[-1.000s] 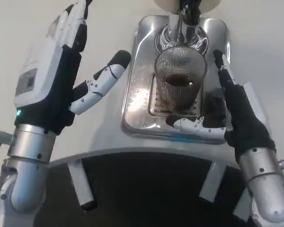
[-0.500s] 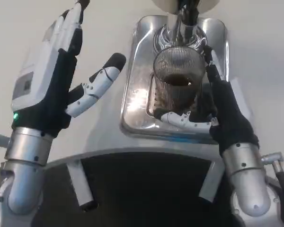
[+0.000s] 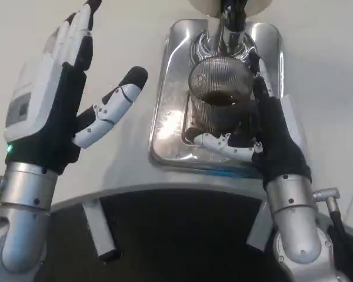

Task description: Grasp the cup under the faucet to collect the drink, then remove the cup.

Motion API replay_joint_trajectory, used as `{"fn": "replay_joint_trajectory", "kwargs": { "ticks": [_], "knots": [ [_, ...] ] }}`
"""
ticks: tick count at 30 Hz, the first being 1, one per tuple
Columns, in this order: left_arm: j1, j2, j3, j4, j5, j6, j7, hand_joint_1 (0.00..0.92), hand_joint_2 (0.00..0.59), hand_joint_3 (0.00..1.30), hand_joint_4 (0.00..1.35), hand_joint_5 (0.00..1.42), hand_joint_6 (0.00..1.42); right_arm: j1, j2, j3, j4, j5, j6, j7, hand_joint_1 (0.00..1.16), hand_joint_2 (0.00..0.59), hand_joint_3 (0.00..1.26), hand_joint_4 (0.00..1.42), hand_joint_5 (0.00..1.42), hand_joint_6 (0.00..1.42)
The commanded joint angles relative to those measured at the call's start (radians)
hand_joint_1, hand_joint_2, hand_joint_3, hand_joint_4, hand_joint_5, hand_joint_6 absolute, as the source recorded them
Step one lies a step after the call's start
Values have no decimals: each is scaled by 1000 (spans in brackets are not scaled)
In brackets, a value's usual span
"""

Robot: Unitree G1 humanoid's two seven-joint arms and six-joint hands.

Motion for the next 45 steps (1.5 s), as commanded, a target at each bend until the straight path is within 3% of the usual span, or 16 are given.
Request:
{"fn": "replay_joint_trajectory", "kwargs": {
  "ticks": [1,5,6,8,11,13,20,31,42,45],
  "knots": [
    [23,4,1,-21,3,11,2,0,238,0,0,0,0,-12,3,-3,31,20,-28,6,1034,137,19,20,49,161],
    [24,2,0,-27,4,18,1,0,238,0,0,0,0,-36,-10,-14,65,31,-47,12,1049,148,55,62,86,197],
    [24,2,0,-27,4,19,1,0,238,0,0,0,0,-39,-11,-16,69,30,-50,8,1076,181,122,139,170,278],
    [26,3,1,-28,4,21,2,0,238,0,0,0,0,-36,-6,-15,63,10,-54,-25,1154,335,331,319,376,546],
    [23,5,4,-22,0,21,3,0,238,0,0,0,0,-25,16,2,39,-64,-64,-130,1162,433,524,521,590,801],
    [19,6,4,-17,-1,20,5,0,236,0,0,0,0,-23,26,6,37,-88,-68,-168,1162,452,604,614,672,899],
    [12,9,5,0,-9,16,3,0,234,0,0,0,0,-6,41,15,29,-115,-77,-221,1162,436,725,759,826,1077],
    [2,12,4,19,-11,13,5,0,230,0,0,0,0,-39,54,7,46,-109,-68,-221,1162,436,745,789,858,1115],
    [-2,18,4,32,-11,8,4,0,230,0,0,0,0,33,57,24,-61,-99,-48,-167,1162,393,810,858,896,1146],
    [-1,48,5,47,14,-18,14,0,230,0,0,0,0,52,39,25,-88,-96,-43,-124,1162,391,814,858,896,1148]
  ]
}}
